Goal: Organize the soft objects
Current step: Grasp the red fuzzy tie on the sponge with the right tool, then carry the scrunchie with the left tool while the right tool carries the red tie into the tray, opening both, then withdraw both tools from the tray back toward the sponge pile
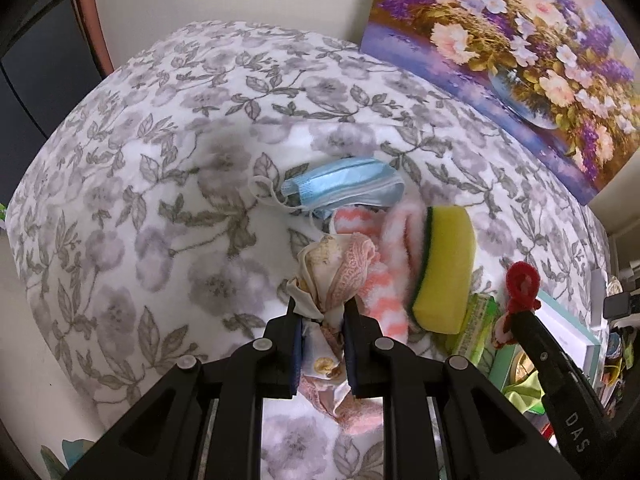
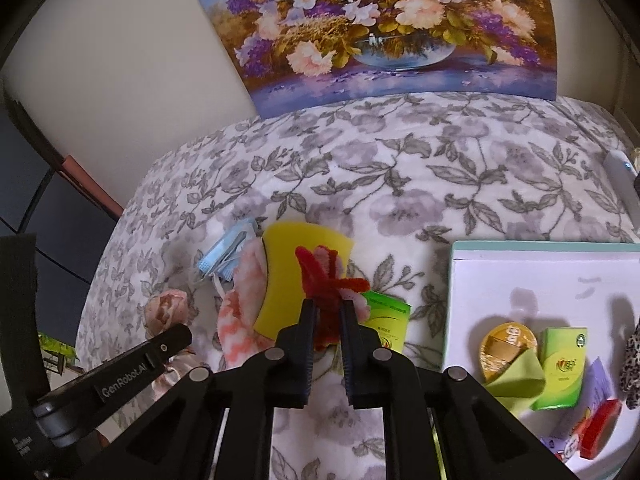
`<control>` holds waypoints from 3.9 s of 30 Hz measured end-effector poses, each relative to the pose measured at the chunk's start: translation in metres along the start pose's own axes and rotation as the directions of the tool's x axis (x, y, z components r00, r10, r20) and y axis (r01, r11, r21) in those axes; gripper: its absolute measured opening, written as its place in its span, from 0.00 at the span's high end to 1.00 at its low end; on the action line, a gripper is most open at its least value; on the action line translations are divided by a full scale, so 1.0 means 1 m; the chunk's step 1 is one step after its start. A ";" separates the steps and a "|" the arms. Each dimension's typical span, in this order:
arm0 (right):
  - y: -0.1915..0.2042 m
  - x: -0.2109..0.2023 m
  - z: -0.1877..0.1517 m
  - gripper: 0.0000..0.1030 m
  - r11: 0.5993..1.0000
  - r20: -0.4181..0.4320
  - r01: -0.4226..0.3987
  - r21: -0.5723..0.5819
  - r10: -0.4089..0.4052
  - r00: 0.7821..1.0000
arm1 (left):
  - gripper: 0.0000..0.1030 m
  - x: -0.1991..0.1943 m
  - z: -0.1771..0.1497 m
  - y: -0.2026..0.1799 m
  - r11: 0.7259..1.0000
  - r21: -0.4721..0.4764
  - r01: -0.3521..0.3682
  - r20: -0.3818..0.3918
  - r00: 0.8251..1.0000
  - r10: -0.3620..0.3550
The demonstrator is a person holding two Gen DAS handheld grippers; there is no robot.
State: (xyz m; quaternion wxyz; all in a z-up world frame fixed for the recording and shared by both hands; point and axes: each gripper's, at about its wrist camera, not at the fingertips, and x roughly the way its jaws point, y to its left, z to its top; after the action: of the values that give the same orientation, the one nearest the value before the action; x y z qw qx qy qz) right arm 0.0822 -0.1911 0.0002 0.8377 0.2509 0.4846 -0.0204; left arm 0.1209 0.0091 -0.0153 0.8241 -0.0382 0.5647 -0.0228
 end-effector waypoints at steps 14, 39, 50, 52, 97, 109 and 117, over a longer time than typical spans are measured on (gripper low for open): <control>-0.049 -0.033 0.005 0.88 0.994 0.015 0.030 0.102 -0.031 0.999 | 0.82 -0.017 -0.011 -0.065 0.989 0.146 -0.008 0.013 1.000 0.006; -0.229 -0.072 -0.015 0.88 0.888 -0.047 0.266 0.375 -0.268 0.962 | 0.82 0.023 -0.054 -0.252 0.878 0.458 0.138 -0.061 0.990 -0.123; -0.228 -0.069 -0.015 0.88 0.891 -0.059 0.282 0.357 -0.280 0.958 | 0.80 0.028 -0.057 -0.258 0.874 0.463 0.147 -0.070 0.989 -0.129; -0.229 -0.068 -0.015 0.88 0.890 -0.065 0.287 0.355 -0.282 0.957 | 0.80 0.027 -0.057 -0.258 0.873 0.463 0.150 -0.073 0.989 -0.131; -0.198 -0.066 -0.008 0.24 0.907 -0.106 0.366 0.208 -0.351 0.930 | 0.08 0.019 -0.031 -0.210 0.947 0.322 0.017 -0.069 0.998 0.006; -0.196 -0.064 -0.007 0.00 0.905 -0.097 0.379 0.192 -0.367 0.925 | 0.03 0.018 -0.023 -0.191 0.961 0.275 -0.019 -0.035 0.999 0.030; -0.191 -0.063 -0.007 0.00 0.905 -0.103 0.382 0.186 -0.369 0.924 | 0.03 0.015 -0.022 -0.185 0.964 0.266 -0.010 -0.040 0.999 0.022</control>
State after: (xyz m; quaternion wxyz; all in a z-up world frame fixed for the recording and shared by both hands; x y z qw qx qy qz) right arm -0.0095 -0.3683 -0.0269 0.7720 0.2371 0.5463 -0.2223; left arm 0.1067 -0.1772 -0.0209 0.8096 0.0777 0.5744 -0.0924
